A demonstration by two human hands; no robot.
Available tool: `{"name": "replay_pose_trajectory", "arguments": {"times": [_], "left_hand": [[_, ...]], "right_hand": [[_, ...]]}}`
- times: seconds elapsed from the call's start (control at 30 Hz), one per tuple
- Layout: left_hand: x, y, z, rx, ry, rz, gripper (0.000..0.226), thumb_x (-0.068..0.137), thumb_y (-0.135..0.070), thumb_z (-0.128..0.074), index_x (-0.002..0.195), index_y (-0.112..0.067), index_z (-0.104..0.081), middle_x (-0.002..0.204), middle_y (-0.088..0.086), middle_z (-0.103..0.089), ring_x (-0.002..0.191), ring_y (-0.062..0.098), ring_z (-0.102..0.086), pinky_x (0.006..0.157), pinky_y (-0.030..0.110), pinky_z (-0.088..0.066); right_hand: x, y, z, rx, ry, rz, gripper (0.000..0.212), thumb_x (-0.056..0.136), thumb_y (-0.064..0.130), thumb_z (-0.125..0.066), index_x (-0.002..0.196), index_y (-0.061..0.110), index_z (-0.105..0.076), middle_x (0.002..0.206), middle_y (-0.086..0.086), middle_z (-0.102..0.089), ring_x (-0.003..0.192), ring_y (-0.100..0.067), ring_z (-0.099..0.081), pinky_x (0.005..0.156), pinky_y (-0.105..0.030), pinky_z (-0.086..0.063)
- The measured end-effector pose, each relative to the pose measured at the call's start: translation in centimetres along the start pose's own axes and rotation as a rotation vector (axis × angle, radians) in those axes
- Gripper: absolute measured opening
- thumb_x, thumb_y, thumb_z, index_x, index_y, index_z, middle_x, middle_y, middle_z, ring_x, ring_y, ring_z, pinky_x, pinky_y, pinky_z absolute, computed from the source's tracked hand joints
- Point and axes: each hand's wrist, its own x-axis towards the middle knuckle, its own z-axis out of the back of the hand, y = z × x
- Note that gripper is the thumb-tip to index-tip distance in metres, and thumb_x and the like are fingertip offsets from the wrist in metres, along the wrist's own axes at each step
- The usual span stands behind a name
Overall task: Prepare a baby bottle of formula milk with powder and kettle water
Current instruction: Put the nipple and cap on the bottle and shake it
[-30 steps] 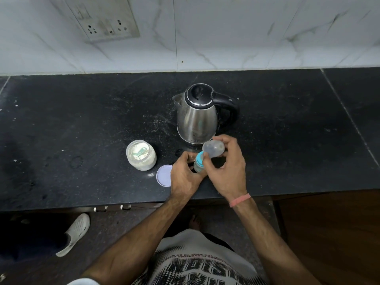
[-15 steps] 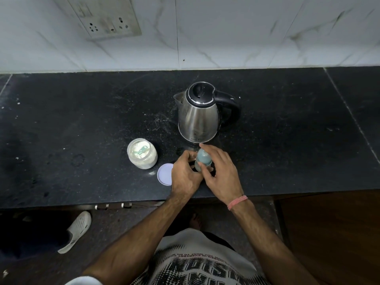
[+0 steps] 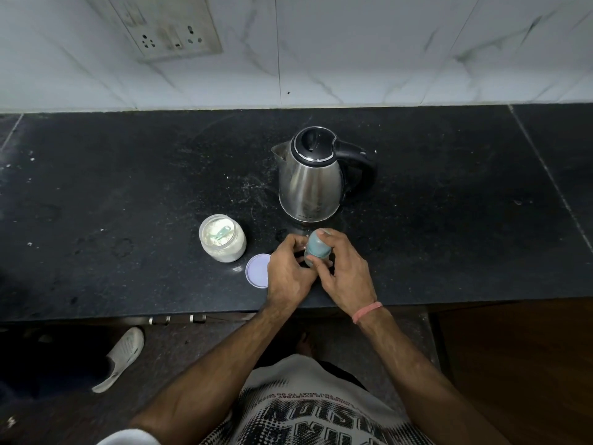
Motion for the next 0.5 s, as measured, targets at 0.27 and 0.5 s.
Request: {"name": "replay_pose_trajectory", "arguments": {"times": [0.27, 0.5], "left_hand": [[0.2, 0.3, -0.2, -0.002, -0.010, 0.002, 0.038, 0.087, -0.016, -0.098, 0.112, -0.025, -0.071, 0.106, -0.012, -0.082, 0.103, 0.005, -0.079, 0.093, 0.042, -0.069], [0.1, 0.0, 0.0, 0.024, 0.000, 0.007, 0.040, 0.080, -0.031, -0.096, 0.110, -0.030, -0.070, 0.104, -0.015, -0.081, 0.098, 0.005, -0.079, 0.091, 0.042, -0.068]], "right_hand": [[0.5, 0.9, 0.3, -0.004, -0.012, -0.005, 0.053, 0.096, 0.010, -0.085, 0.142, 0.016, -0.060, 0.156, -0.004, -0.063, 0.143, -0.017, -0.064, 0.111, -0.042, -0.060], [1.3, 1.0, -0.1, -0.001, -0.111, -0.142, 0.058, 0.085, 0.039, -0.099, 0.120, 0.034, -0.052, 0.121, 0.005, -0.063, 0.106, -0.007, -0.066, 0.083, -0.038, -0.065]]}}
